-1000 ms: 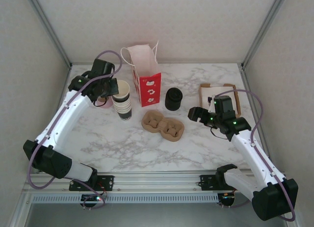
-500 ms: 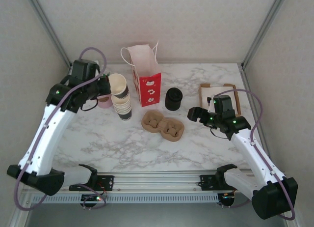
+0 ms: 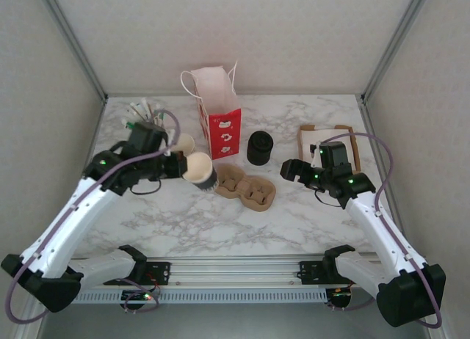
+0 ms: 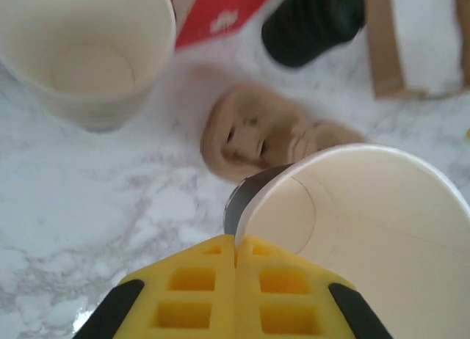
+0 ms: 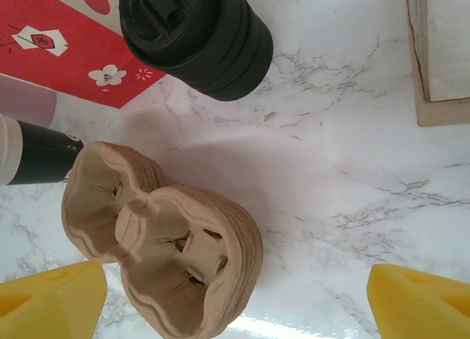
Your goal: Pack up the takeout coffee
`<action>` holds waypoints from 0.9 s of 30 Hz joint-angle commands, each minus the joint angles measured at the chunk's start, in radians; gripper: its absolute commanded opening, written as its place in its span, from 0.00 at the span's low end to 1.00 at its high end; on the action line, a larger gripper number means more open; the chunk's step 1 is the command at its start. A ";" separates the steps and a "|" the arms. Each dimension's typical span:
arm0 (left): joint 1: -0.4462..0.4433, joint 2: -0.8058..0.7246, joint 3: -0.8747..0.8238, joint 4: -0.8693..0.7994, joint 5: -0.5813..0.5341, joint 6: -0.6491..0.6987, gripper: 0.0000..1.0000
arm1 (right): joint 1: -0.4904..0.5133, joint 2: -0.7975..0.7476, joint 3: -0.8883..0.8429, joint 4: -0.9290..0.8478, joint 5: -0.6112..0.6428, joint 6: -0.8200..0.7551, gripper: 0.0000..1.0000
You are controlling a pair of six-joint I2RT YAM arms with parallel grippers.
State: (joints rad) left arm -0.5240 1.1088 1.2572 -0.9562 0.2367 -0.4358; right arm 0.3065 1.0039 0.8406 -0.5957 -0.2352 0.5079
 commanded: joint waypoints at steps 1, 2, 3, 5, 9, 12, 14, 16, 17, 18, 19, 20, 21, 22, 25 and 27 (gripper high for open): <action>-0.061 -0.001 -0.113 0.081 0.004 -0.068 0.00 | 0.007 0.016 0.010 -0.001 0.001 -0.015 0.92; -0.082 0.009 -0.155 0.106 -0.009 -0.082 0.00 | 0.006 0.020 0.010 0.002 -0.002 -0.015 0.92; -0.103 0.021 -0.193 0.132 -0.025 -0.094 0.00 | 0.006 0.023 0.011 0.004 -0.001 -0.014 0.92; -0.141 0.046 -0.251 0.185 -0.046 -0.113 0.00 | 0.007 0.025 0.010 0.005 -0.002 -0.014 0.92; -0.195 0.093 -0.299 0.251 -0.119 -0.139 0.00 | 0.006 0.027 0.012 0.002 -0.001 -0.018 0.93; -0.228 0.114 -0.306 0.281 -0.163 -0.147 0.00 | 0.006 0.025 0.009 -0.004 0.003 -0.021 0.93; -0.242 0.129 -0.299 0.277 -0.201 -0.149 0.00 | 0.007 0.020 0.004 -0.003 0.005 -0.022 0.93; -0.253 0.141 -0.295 0.275 -0.219 -0.150 0.00 | 0.006 0.019 0.003 -0.004 0.005 -0.022 0.93; -0.260 0.146 -0.295 0.279 -0.221 -0.151 0.00 | 0.006 0.019 0.002 -0.005 0.005 -0.023 0.94; -0.265 0.150 -0.295 0.282 -0.224 -0.153 0.00 | 0.006 0.019 0.000 -0.004 0.006 -0.022 0.93; -0.273 0.155 -0.297 0.286 -0.230 -0.155 0.00 | 0.006 0.019 0.001 -0.004 0.008 -0.023 0.93; -0.282 0.162 -0.298 0.288 -0.234 -0.158 0.00 | 0.007 0.019 0.001 -0.004 0.008 -0.025 0.94; -0.287 0.171 -0.297 0.289 -0.237 -0.158 0.00 | 0.007 0.019 0.000 -0.003 0.007 -0.026 0.94; -0.293 0.181 -0.294 0.287 -0.243 -0.161 0.00 | 0.005 0.019 0.000 -0.001 0.007 -0.026 0.94; -0.313 0.207 -0.291 0.290 -0.247 -0.164 0.00 | 0.006 0.022 0.000 0.002 0.007 -0.025 0.94; -0.325 0.219 -0.288 0.291 -0.245 -0.167 0.00 | 0.007 0.024 -0.001 0.001 0.007 -0.027 0.94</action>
State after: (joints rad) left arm -0.8307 1.3132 0.9516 -0.6724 0.0250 -0.5819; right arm 0.3065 1.0275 0.8406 -0.5953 -0.2352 0.5003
